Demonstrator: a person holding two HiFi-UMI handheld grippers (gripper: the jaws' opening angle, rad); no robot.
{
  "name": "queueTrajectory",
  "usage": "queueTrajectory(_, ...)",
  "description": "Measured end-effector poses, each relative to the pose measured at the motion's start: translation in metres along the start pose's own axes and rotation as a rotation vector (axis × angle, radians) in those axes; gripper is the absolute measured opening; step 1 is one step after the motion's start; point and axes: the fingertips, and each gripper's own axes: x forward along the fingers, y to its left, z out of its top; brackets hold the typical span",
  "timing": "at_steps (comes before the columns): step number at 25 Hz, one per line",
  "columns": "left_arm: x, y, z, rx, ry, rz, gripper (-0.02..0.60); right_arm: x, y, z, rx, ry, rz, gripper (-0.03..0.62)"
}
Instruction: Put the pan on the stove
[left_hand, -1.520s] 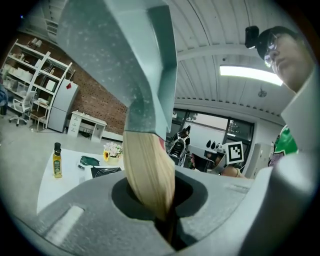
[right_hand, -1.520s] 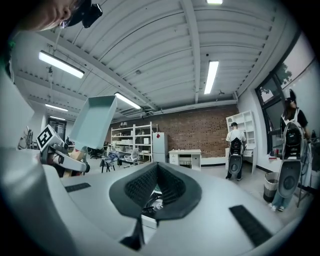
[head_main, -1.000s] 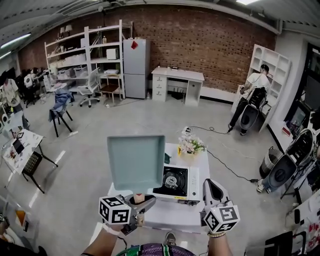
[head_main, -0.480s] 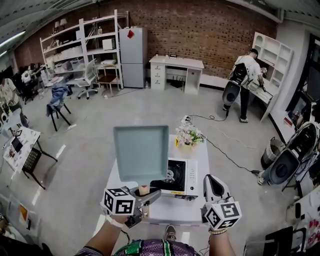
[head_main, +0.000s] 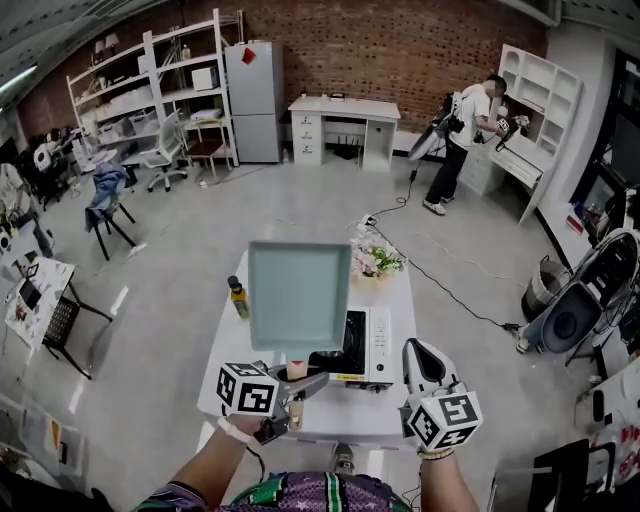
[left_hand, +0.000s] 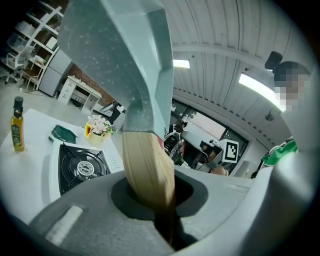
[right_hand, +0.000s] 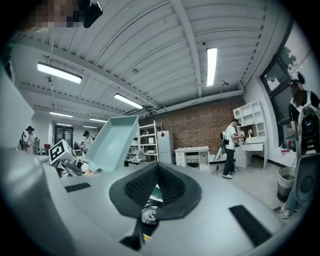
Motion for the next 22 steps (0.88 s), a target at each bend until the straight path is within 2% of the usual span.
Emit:
queueTrajectory(10,0.035,0.025,-0.023,-0.119,0.045,-0.037,0.049,0.011,-0.016,-0.015,0.012,0.03,-0.003,0.002)
queueTrajectory(17,0.053,0.048,-0.037,-0.207,0.059,-0.032,0.051,0.016,-0.023,-0.033,0.024,0.076,-0.001,0.002)
queueTrajectory(19,0.061,0.053,-0.045,-0.244,0.072,-0.059,0.049,0.016,-0.027,-0.038,0.026,0.086,-0.007,0.002)
queueTrajectory(22,0.071,0.05,-0.052,-0.344,0.052,-0.164,0.046,0.019,-0.028,-0.042,0.027,0.098,-0.014,0.002)
